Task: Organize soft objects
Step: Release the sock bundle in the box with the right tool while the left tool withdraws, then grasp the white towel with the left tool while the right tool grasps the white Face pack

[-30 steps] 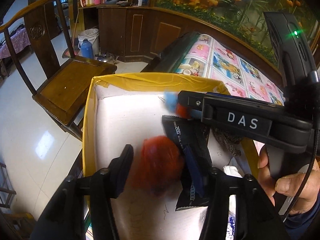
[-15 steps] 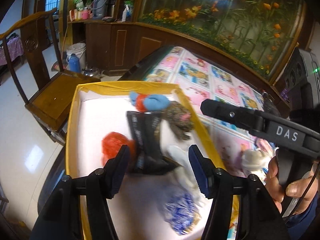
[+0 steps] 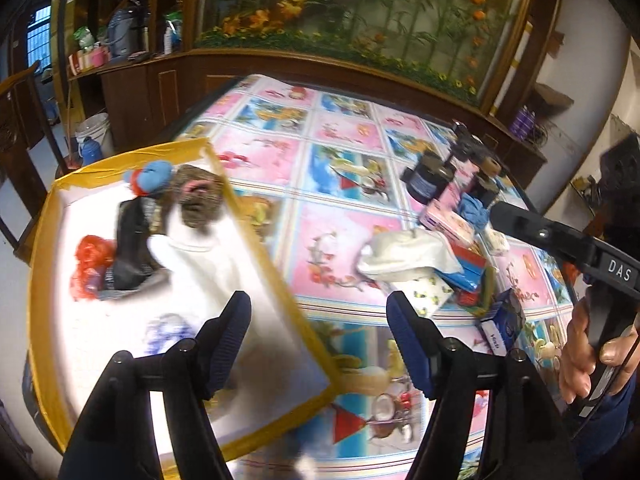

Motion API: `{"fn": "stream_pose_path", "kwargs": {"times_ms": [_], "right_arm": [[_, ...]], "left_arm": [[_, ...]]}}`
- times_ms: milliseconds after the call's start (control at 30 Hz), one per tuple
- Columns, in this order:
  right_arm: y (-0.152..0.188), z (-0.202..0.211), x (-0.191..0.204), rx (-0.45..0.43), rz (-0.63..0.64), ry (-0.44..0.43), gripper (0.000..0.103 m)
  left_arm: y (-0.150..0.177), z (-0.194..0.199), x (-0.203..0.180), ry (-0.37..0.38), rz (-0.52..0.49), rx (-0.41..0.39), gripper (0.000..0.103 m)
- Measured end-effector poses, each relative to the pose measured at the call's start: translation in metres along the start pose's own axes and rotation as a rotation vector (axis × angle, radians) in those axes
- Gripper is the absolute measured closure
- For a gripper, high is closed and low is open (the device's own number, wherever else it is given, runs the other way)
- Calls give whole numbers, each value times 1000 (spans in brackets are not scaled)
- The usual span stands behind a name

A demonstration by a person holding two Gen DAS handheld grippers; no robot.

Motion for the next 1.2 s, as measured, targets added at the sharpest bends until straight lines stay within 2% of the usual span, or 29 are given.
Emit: {"fn": "stream_pose_path", "kwargs": {"times_ms": [100, 167, 233, 400, 467, 500, 533, 567, 600, 733, 833, 967, 1133, 1200], "right_arm": [[4, 7, -43, -18, -89, 11, 39], [5, 11, -71, -32, -166, 16, 39], [5, 14, -94, -38, -247, 32, 38], [4, 24, -127, -36, -383, 23, 38], [5, 28, -134, -45, -394, 35, 33], [4, 29, -136, -50, -393, 61, 32], [4, 29, -139, -54, -394, 87, 30], [4, 30, -141, -56, -394, 109, 29], [5, 29, -146, -55, -394, 131, 28], [6, 11, -158, 0, -376, 237, 26], [7, -7, -158, 52, -336, 288, 26], [7, -37, -147, 110, -233, 364, 26], [10, -64, -136, 156, -113, 470, 26], [13, -67, -132, 147, -73, 510, 29]], "left_arm": [[-7, -21, -16, 17, 1, 31, 32], [-13, -36, -24, 38, 12, 54, 26], [-20, -53, -28, 31, 33, 81, 24], [-33, -96, -32, 30, 60, 143, 23], [-36, -114, -33, 8, 61, 163, 24], [-36, -122, -33, 4, 62, 169, 24], [-37, -128, -33, 3, 68, 167, 33], [-36, -132, -33, 5, 78, 166, 45], [-36, -135, -33, 14, 88, 172, 66], [-32, -125, -41, 16, 48, 125, 78], [-27, -107, -49, 23, 11, 66, 78], [-9, -82, -65, -39, -82, -31, 78], [13, -72, -79, -107, -175, -71, 78], [18, -70, -83, -127, -195, -78, 78]]}}
Point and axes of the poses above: each gripper's, at about its wrist camera, not at the fingertips, and z roughly against the way its jaws point, x to its left, y to its underside, the point moved 1 cm from there along -z, roughly the way its jaws point, and after that the axes turned 14 degrees about y, right-handed, at the moved point
